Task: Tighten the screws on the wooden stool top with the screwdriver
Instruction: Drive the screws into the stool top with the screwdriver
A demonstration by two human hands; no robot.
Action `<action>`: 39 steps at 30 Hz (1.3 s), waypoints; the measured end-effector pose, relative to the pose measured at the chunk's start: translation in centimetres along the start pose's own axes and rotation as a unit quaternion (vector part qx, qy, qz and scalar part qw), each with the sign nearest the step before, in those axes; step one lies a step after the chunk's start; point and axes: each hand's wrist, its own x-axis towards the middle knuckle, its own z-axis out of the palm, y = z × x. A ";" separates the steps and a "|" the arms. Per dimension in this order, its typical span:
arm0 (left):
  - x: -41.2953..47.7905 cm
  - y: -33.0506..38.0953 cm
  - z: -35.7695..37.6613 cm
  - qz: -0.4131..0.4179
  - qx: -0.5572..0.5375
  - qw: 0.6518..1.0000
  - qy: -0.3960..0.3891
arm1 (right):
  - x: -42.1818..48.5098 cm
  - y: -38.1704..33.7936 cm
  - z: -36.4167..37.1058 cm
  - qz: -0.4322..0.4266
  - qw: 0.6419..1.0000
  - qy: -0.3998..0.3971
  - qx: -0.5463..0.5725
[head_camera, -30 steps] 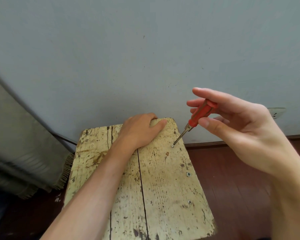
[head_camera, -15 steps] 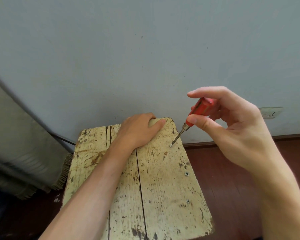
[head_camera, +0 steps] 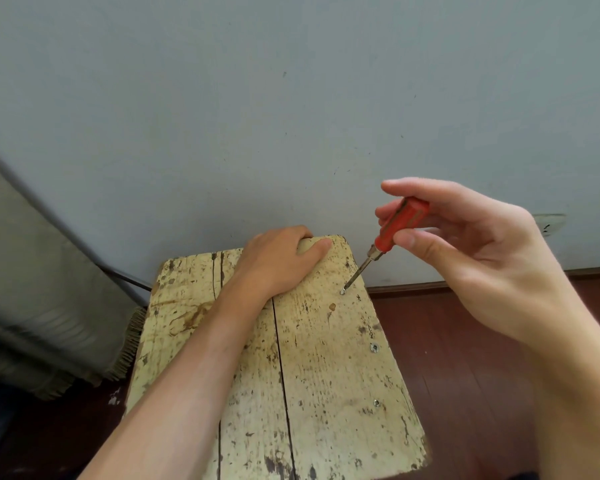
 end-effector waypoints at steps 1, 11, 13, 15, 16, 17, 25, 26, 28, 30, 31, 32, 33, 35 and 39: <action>0.0 0.0 0.0 0.000 0.000 1.000 0.001 | 0.1 0.0 0.1 -0.004 1.000 0.008 -0.008; 0.0 0.0 0.0 -0.002 0.001 1.000 -0.005 | 0.2 -0.2 0.9 -0.018 0.995 0.051 -0.086; 0.0 0.0 0.0 -0.001 0.001 1.000 -0.005 | 0.0 -0.1 0.4 -0.011 0.996 0.028 -0.078; 0.0 0.0 0.0 0.000 0.000 1.000 -0.004 | -0.2 -0.1 0.1 -0.001 0.999 -0.001 -0.048; 0.0 0.0 0.0 0.000 -0.001 1.000 -0.003 | -0.2 -0.1 0.0 0.002 0.999 -0.008 -0.032; 0.0 0.0 0.0 0.000 -0.001 1.000 -0.003 | -0.3 -0.1 0.0 0.003 1.000 -0.011 -0.019; 0.1 -0.1 0.0 0.004 -0.001 1.000 0.000 | 0.1 -0.1 0.4 -0.012 0.999 0.016 -0.031; 0.1 -0.1 0.0 0.004 0.000 1.000 0.000 | 0.1 -0.1 0.4 -0.015 0.999 0.022 -0.037; 0.1 -0.1 0.1 0.003 -0.002 1.000 0.000 | 0.2 -0.1 0.6 -0.018 0.998 0.036 -0.054; 0.1 -0.2 0.1 0.001 -0.003 1.000 -0.001 | 0.2 0.0 0.9 -0.017 0.997 0.048 -0.066; 0.1 -0.2 0.1 0.001 -0.002 1.000 -0.002 | 0.2 0.0 1.0 -0.018 0.996 0.052 -0.071; 0.1 -0.2 0.1 0.002 0.000 1.000 -0.002 | 0.3 0.0 1.2 -0.020 0.996 0.056 -0.074; 0.1 -0.2 0.1 0.003 0.000 1.000 -0.003 | 0.3 -0.1 1.3 -0.021 0.995 0.059 -0.077; 0.1 -0.3 0.1 0.006 0.001 1.000 0.000 | 0.3 -0.1 1.2 -0.017 0.995 0.056 -0.078; 0.1 -0.2 0.1 0.002 0.002 1.000 0.009 | 0.4 -1.0 0.5 0.019 0.998 -0.002 -0.059</action>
